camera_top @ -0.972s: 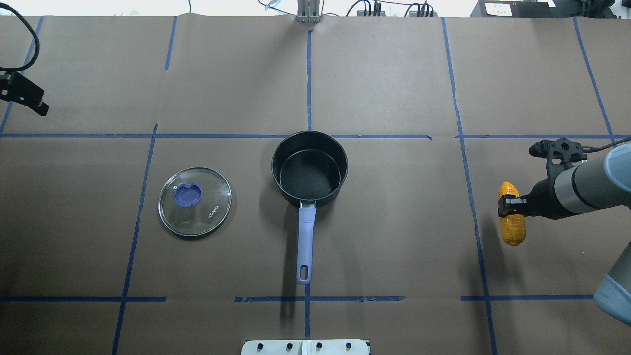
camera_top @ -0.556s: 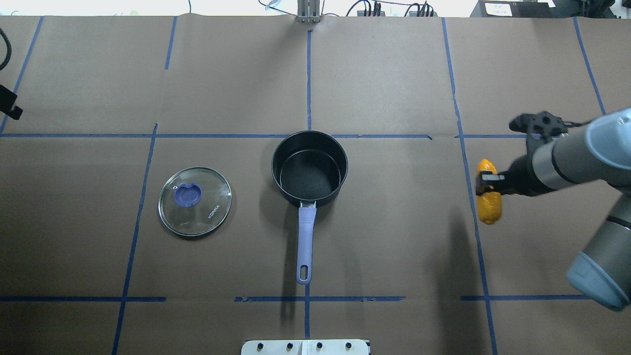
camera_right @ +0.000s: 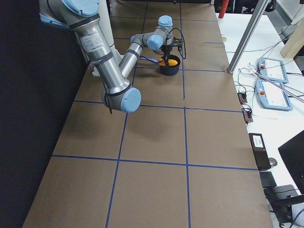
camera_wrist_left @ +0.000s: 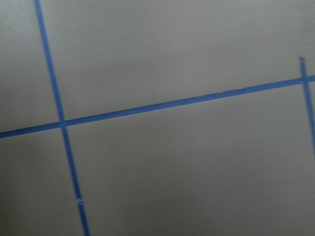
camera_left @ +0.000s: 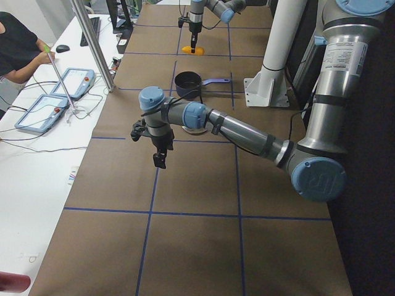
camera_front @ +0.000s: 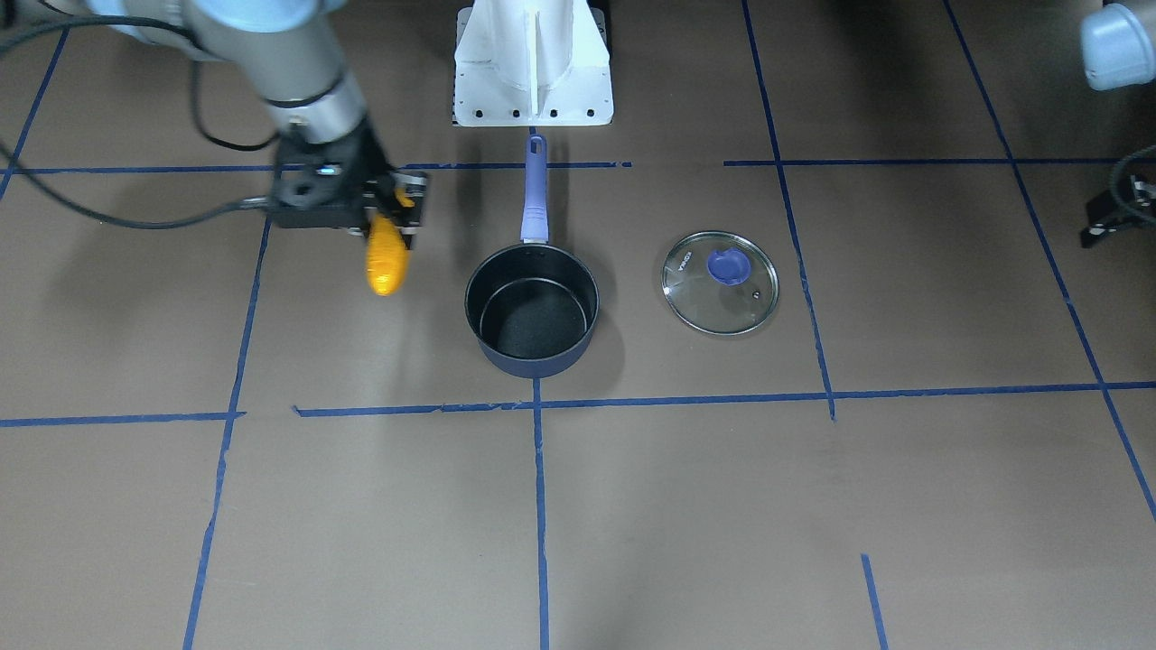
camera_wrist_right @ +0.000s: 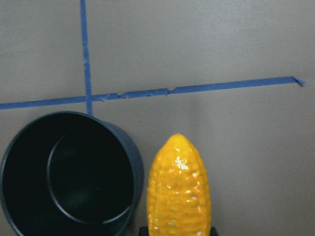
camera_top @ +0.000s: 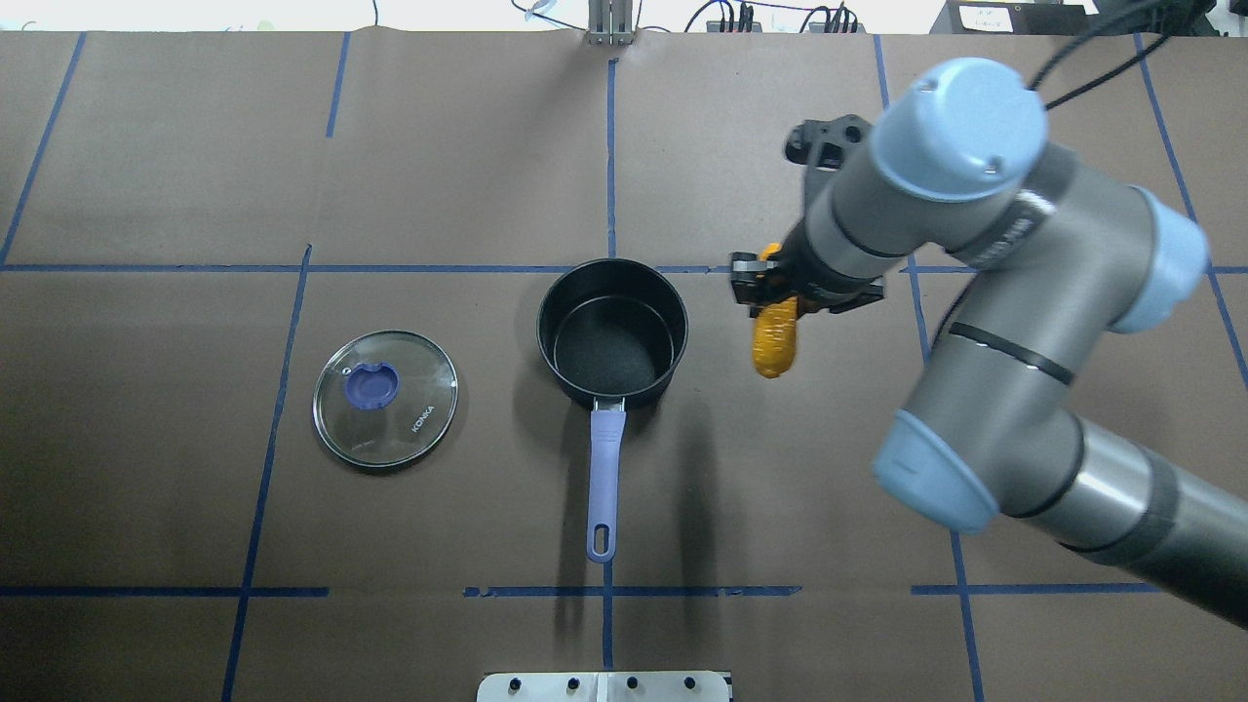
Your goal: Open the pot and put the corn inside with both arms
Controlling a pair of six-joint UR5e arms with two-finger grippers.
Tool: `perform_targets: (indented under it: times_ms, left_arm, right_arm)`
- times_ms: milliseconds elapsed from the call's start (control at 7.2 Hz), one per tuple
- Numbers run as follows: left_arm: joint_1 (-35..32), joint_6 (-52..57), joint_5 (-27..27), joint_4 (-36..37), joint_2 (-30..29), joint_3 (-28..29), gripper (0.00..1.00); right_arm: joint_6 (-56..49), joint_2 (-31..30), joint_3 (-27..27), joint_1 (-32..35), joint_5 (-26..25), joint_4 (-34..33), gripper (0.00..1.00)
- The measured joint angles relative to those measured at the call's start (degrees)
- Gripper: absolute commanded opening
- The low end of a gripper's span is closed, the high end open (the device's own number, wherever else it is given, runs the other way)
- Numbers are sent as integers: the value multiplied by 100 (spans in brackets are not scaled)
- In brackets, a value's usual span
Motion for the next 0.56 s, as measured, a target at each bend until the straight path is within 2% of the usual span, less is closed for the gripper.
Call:
perform_targets:
  times_ms: [417, 556]
  left_arm:
    - [-173, 282, -1, -4, 3, 163, 100]
    - [-180, 292, -1, -4, 3, 173, 100]
  right_arm:
    - [228, 1184, -1234, -366, -303, -4, 4]
    - [237, 1422, -1572, -471, -430, 42, 14]
